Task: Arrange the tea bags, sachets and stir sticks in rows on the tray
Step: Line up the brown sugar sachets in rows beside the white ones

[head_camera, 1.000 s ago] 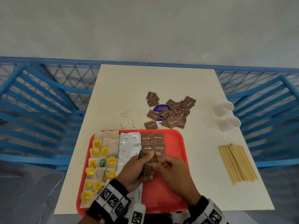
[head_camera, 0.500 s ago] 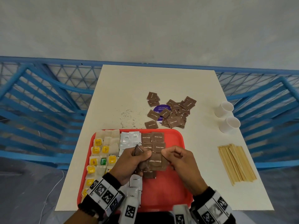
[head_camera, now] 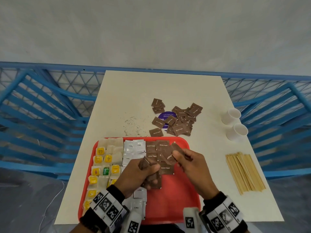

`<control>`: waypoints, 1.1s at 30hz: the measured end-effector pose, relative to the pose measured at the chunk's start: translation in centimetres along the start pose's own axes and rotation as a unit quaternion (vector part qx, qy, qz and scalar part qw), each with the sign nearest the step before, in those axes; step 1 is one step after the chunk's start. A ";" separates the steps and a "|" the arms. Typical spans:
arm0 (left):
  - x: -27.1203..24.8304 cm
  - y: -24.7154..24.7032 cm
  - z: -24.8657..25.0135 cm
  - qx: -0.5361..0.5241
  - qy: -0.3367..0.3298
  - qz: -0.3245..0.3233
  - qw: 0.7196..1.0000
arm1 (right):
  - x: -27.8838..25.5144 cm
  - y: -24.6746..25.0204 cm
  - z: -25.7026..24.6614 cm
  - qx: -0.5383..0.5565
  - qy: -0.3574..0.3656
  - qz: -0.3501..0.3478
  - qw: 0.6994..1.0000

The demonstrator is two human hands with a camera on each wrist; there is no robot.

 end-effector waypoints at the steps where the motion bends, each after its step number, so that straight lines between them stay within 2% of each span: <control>1: 0.1 0.4 0.4 0.008 -0.003 0.010 1.000 | 0.1 0.3 -0.2 -0.055 0.007 -0.043 0.998; 4: 0.8 0.8 1.7 0.035 -0.019 -0.001 0.999 | 0.8 0.3 0.0 -0.193 0.017 -0.175 0.965; 7: 1.1 0.1 2.2 0.091 -0.020 -0.063 0.994 | 1.6 0.1 0.1 -0.261 0.002 -0.230 0.938; 9: 1.2 0.1 2.1 0.112 -0.023 -0.069 0.991 | 1.9 -0.1 -0.1 -0.254 0.014 -0.246 0.935; 11: 1.4 0.4 1.9 0.070 -0.021 -0.042 0.996 | 2.0 -0.3 -0.3 -0.170 0.027 -0.210 0.962; 13: 1.5 0.6 1.8 0.010 -0.017 0.001 1.000 | 2.0 -0.5 0.2 -0.045 -0.001 -0.129 0.991; 15: 1.7 0.6 1.5 -0.037 -0.013 0.044 0.998 | 1.4 -1.0 1.0 0.042 -0.055 -0.092 0.993; 17: 1.9 0.4 1.2 -0.077 -0.002 0.076 0.994 | 0.8 -1.4 1.7 0.046 -0.089 -0.100 0.990; 19: 1.9 0.1 0.7 -0.091 0.009 0.089 0.992 | 0.7 -1.4 2.5 0.032 -0.094 -0.084 0.992; 22: 1.8 -0.2 -0.4 -0.076 0.036 0.094 0.992 | 1.2 -1.0 3.7 0.094 -0.116 -0.019 0.989; 24: 1.5 -0.2 -1.1 -0.034 0.045 0.078 0.995 | 1.4 -0.4 4.8 0.081 -0.129 -0.021 0.988; 27: 0.8 1.0 -2.4 0.094 0.067 0.037 0.993 | 1.7 0.8 7.4 -0.053 -0.150 -0.059 0.986; 30: 0.2 1.7 -3.9 0.233 0.107 -0.049 0.965 | 2.0 1.8 11.0 -0.123 -0.199 -0.061 0.970; 33: 0.1 1.2 -5.1 0.270 0.147 -0.120 0.944 | 2.2 1.4 13.2 -0.134 -0.229 -0.058 0.962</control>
Point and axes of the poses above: each hand's wrist, its own x-axis towards the middle knuckle, its own y-axis out of the back of the hand, z = x × y, the point moved 3 cm from there along x, towards the middle knuckle, and after that the axes turned 8 degrees about -y, right-handed, at the moved point
